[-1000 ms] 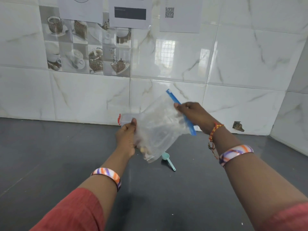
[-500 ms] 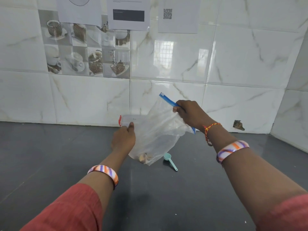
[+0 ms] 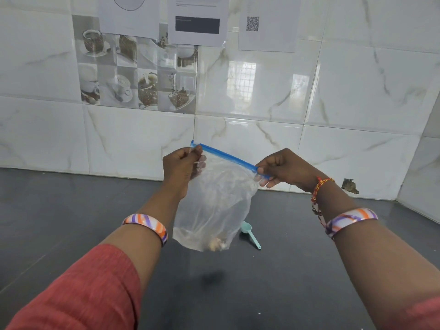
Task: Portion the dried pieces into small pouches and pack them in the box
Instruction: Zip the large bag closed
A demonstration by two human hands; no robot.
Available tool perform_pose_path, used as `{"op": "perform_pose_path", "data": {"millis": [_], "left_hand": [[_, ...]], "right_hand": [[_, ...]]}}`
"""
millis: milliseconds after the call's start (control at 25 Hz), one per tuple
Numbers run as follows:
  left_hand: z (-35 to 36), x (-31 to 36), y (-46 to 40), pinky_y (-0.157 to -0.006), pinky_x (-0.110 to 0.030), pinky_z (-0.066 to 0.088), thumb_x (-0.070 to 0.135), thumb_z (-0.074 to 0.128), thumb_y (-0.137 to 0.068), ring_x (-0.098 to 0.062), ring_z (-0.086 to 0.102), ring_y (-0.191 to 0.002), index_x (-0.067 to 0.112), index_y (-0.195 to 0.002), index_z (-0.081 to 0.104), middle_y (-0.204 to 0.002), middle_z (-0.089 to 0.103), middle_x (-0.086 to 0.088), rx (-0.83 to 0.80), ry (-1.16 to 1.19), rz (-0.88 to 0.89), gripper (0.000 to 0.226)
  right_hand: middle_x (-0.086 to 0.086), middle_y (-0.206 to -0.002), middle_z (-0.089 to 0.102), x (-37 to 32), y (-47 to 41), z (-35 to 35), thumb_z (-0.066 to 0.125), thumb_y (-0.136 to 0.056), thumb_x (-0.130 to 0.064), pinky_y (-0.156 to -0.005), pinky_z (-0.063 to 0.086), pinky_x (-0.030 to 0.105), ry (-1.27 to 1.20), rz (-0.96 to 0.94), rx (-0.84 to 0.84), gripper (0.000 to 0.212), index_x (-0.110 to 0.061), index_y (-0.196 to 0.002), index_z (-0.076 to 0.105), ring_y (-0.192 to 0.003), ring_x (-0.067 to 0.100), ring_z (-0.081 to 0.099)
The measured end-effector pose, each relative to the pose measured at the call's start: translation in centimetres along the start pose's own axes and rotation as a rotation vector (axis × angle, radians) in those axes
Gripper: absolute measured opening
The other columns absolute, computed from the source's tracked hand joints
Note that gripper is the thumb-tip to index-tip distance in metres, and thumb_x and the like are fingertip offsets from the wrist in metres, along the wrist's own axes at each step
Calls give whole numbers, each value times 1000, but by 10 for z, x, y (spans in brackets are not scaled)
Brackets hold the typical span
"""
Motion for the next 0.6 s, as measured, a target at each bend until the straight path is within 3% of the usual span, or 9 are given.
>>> {"op": "perform_pose_path", "data": {"millis": [160,200,320,400,480,600], "left_hand": [[8,-1,0,-43,-14,41,23,60,-90,-5,53,-39,18,-78,60,-51,64,4,87,25,-5,13],[10,0,0,-43,-14,42,23,58,-92,-5,54,-39,19,-79,58,-54,65,2,100,-8,11,14],[17,3,2,-50,-20,50,12,51,-94,-6,60,-53,20,-77,57,-68,65,-1,42,-127,74,19],[23,4,5,-58,-23,54,3,54,-90,-10,59,-67,18,-73,59,-75,63,-1,-37,-151,103,23],[30,4,8,-65,-24,52,2,57,-88,-10,57,-70,17,-71,61,-75,60,0,-116,-175,143,23],[33,5,9,-68,-23,47,7,60,-88,-10,55,-69,19,-70,63,-71,60,0,-131,-205,182,22]], "right_hand": [[2,-55,64,-6,-9,0,49,-91,0,-45,50,15,92,36,268,17,-3,-82,64,-38,4,56],[4,-61,66,-6,-12,-1,49,-90,-2,-49,50,19,172,65,323,16,-5,-83,64,-45,8,60],[9,-102,69,-13,-18,6,57,-87,-22,-82,50,33,524,150,387,17,-13,-96,69,-94,27,64],[4,-110,68,-30,-26,22,59,-87,-33,-93,46,35,452,4,339,26,-16,-104,70,-105,22,60],[7,-98,71,-53,-27,40,60,-88,-27,-81,46,27,263,-157,310,25,-8,-99,73,-91,16,60],[15,-88,73,-63,-31,50,68,-82,-17,-73,49,31,51,-193,375,17,-3,-89,75,-80,18,62]]}}
Point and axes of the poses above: each hand's wrist, its own y-axis away from the middle knuckle, its own z-axis out of the palm, x = y × z, the point moved 2 cm from there along -y, towards the middle knuckle
